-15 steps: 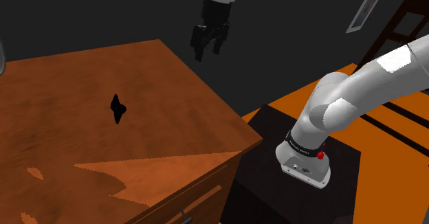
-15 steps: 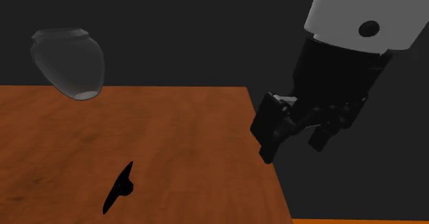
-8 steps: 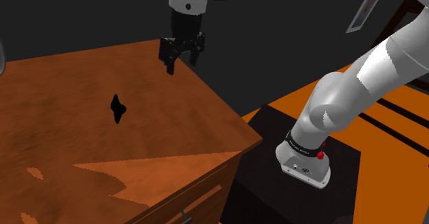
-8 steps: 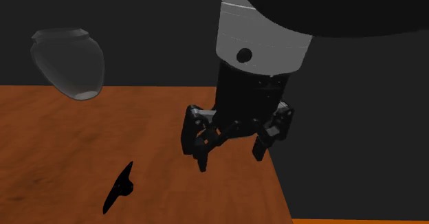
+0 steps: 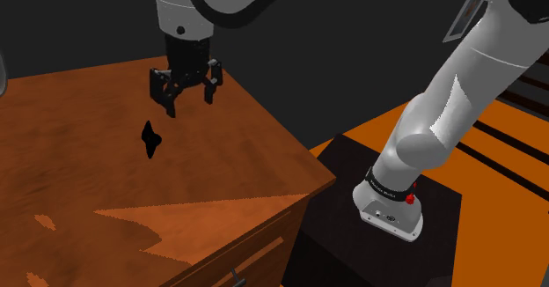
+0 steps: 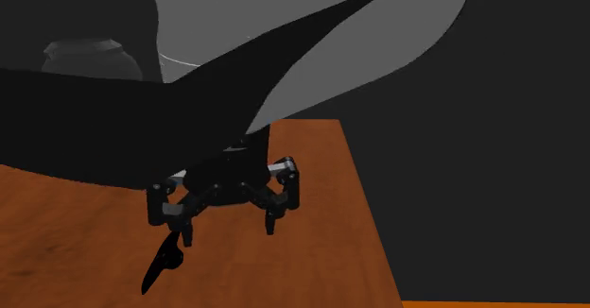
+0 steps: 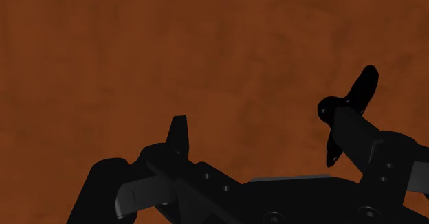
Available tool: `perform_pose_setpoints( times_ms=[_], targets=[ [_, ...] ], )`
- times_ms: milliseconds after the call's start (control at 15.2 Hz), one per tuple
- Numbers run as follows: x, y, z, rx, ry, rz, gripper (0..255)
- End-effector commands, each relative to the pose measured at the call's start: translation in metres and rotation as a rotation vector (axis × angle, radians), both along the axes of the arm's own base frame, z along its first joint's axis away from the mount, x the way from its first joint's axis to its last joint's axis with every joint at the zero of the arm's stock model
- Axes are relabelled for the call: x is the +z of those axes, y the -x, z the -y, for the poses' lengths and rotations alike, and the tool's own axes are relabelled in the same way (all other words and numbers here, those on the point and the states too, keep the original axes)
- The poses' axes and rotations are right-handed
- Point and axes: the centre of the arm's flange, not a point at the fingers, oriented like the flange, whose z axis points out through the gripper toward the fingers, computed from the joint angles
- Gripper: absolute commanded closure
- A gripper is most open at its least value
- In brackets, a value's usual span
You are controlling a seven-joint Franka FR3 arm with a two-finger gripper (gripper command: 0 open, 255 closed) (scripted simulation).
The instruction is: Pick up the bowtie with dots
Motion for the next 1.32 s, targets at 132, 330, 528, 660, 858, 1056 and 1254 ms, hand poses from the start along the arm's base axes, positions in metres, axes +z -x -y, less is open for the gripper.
perform_pose_setpoints(
  times_ms=[132, 330, 528, 660, 858, 1056, 1254],
  targets=[
    [-0.013, -0.02, -0.047, -0.024, -0.006, -0.004, 0],
    [-0.022, -0.035, -0.082, -0.039, -0.01, -0.007, 0],
    [-0.033, -0.037, -0.087, -0.041, -0.01, -0.007, 0],
    [-0.044, -0.037, -0.087, -0.041, -0.01, -0.007, 0],
    [-0.063, -0.037, -0.087, -0.041, -0.01, -0.007, 0],
    [-0.062, -0.037, -0.087, -0.041, -0.01, -0.007, 255],
    [-0.062, -0.038, -0.087, -0.041, -0.01, -0.007, 255]
  ],
)
